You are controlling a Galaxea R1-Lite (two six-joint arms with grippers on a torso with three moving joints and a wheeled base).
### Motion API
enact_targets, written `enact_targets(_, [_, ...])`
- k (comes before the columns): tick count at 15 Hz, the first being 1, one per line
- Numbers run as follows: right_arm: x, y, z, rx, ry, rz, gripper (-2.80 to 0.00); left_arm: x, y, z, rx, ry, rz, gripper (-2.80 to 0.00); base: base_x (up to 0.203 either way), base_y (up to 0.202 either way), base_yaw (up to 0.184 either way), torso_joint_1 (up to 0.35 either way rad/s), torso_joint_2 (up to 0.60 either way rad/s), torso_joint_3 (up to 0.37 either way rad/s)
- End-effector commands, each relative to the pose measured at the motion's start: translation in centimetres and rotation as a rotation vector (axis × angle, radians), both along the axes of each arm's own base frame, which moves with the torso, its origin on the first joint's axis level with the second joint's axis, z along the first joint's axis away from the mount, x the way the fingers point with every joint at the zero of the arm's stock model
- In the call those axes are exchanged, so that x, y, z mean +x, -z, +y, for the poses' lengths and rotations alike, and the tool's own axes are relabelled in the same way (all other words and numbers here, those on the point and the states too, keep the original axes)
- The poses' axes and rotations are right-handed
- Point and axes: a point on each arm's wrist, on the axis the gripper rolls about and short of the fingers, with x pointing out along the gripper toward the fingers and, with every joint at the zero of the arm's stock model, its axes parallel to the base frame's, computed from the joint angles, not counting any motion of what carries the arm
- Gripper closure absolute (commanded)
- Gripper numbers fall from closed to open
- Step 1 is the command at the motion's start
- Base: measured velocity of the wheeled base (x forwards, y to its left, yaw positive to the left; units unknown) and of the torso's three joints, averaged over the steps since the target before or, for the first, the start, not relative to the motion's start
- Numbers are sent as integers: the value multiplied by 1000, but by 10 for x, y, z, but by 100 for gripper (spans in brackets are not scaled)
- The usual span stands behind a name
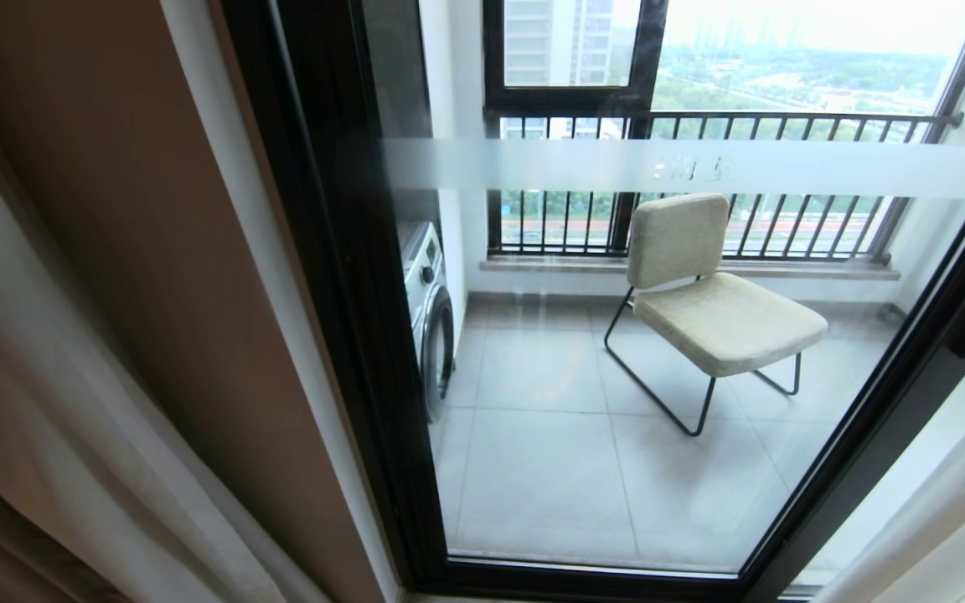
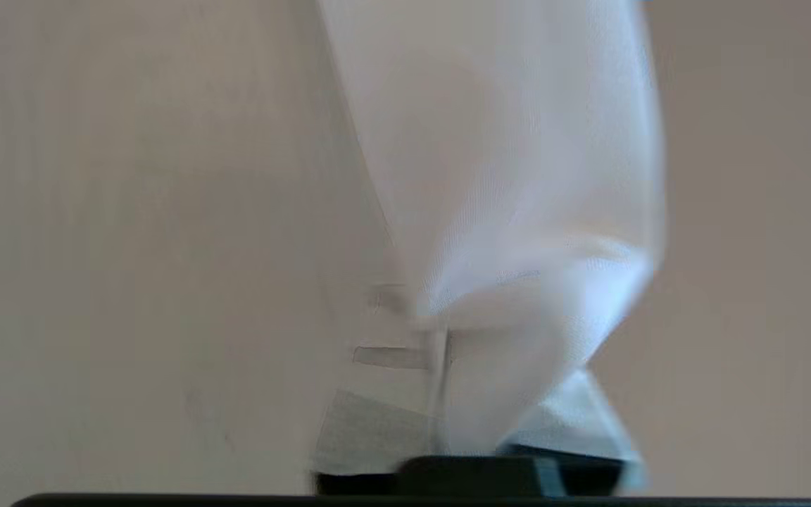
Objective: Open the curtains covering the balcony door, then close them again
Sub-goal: Pull the inner curtains open on both sides
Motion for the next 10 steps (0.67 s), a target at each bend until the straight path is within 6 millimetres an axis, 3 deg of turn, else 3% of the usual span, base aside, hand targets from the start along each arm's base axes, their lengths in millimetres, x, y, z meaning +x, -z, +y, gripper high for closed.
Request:
enact_targets(1, [0, 0, 0, -1, -2, -1, 0, -3, -3, -3, 6, 4, -6, -280, 0, 0, 0, 0, 0, 0])
enact_targets(5, [0, 0, 0, -1, -2, -1, 0, -11, -11, -11, 21, 10, -23, -280, 0, 0, 0, 0, 0, 0])
enact_targets(10, [0, 0, 0, -1, -2, -1, 0, -35, -19, -28, -5, 3, -37, -280, 0, 0, 0, 0, 0, 0])
